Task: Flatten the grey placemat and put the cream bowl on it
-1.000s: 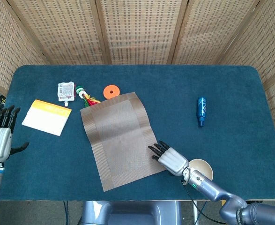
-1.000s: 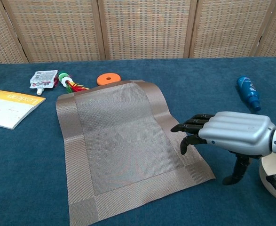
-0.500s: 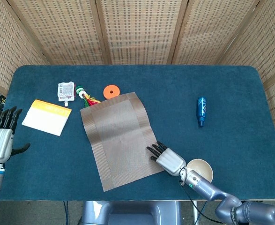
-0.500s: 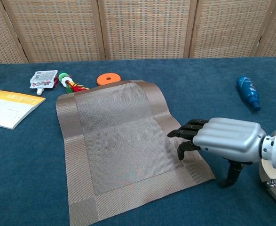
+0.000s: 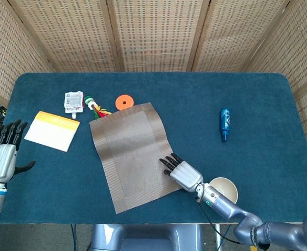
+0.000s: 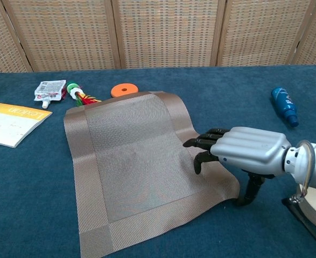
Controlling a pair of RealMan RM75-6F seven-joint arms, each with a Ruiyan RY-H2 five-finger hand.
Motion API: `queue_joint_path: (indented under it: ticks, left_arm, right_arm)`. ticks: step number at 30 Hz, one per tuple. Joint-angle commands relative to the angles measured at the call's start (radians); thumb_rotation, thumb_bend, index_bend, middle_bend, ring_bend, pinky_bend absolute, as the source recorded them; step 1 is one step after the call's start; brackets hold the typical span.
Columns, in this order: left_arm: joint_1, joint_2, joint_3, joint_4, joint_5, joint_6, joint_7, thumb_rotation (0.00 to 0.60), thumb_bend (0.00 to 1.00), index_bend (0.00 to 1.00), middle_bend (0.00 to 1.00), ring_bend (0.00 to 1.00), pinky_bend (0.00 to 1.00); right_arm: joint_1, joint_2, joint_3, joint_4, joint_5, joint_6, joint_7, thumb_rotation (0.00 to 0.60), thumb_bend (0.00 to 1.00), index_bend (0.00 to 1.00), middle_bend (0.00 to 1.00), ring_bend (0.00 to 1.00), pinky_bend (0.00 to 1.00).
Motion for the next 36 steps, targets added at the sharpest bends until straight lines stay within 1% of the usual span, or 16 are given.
queue_joint_path:
  ticks: [1,2,5,7,10,12,16,18,27,32,36]
  left_arm:
    - [0.0,0.0,0.0,0.0,0.001,-0.001,0.001,0.6,0.0,0.0,0.0,0.0,0.0]
    - [0.0,0.0,0.001,-0.001,0.002,-0.002,0.001,0.6,0.0,0.0,0.0,0.0,0.0]
    - [0.001,0.0,0.001,-0.002,0.005,-0.003,0.003,0.6,0.0,0.0,0.0,0.0,0.0]
    - [0.001,-0.001,0.002,-0.002,0.007,-0.002,0.004,0.6,0.0,0.0,0.0,0.0,0.0]
    - [0.003,-0.001,0.002,-0.004,0.008,-0.002,0.002,0.6,0.0,0.0,0.0,0.0,0.0]
    - [0.003,0.001,0.001,-0.004,0.007,-0.004,0.0,0.6,0.0,0.0,0.0,0.0,0.0]
    - [0.004,0.002,0.0,-0.004,0.007,-0.007,-0.002,0.6,0.0,0.0,0.0,0.0,0.0]
    - [0.003,0.003,0.0,-0.004,0.007,-0.011,-0.005,0.6,0.0,0.0,0.0,0.0,0.0]
    - [0.004,0.005,0.0,-0.005,0.008,-0.015,-0.008,0.6,0.0,0.0,0.0,0.0,0.0]
    - [0.003,0.003,0.0,-0.006,0.007,-0.018,-0.002,0.6,0.0,0.0,0.0,0.0,0.0]
    - [0.002,0.0,-0.001,-0.005,0.003,-0.02,0.004,0.6,0.0,0.0,0.0,0.0,0.0]
  right_arm:
    - [0.001,0.003,-0.003,-0.002,0.0,0.004,0.001,0.6,0.42,0.34,0.0,0.0,0.0]
    - [0.001,0.005,-0.005,-0.003,-0.001,0.006,0.002,0.6,0.45,0.36,0.0,0.0,0.0]
    - [0.001,0.009,-0.008,-0.006,-0.002,0.013,0.007,0.6,0.55,0.45,0.0,0.0,0.0]
    - [0.002,0.012,-0.011,-0.008,-0.007,0.02,0.013,0.6,0.63,0.54,0.0,0.0,0.0]
    - [0.001,0.016,-0.018,-0.014,-0.043,0.061,0.042,0.6,0.68,0.64,0.01,0.0,0.0]
    - [0.0,0.025,-0.028,-0.011,-0.066,0.082,0.063,0.6,0.69,0.67,0.01,0.0,0.0]
    - [-0.001,0.045,-0.034,-0.008,-0.086,0.106,0.07,0.6,0.69,0.68,0.02,0.0,0.0]
    - [-0.004,0.073,-0.035,-0.002,-0.098,0.128,0.067,0.6,0.69,0.69,0.02,0.0,0.0]
    - [0.002,0.173,-0.027,0.036,-0.117,0.162,0.056,0.6,0.69,0.7,0.04,0.0,0.0]
    - [0.026,0.234,-0.017,0.109,-0.137,0.163,0.057,0.6,0.69,0.7,0.05,0.0,0.0]
    - [0.045,0.25,-0.014,0.158,-0.141,0.149,0.077,0.6,0.69,0.7,0.05,0.0,0.0]
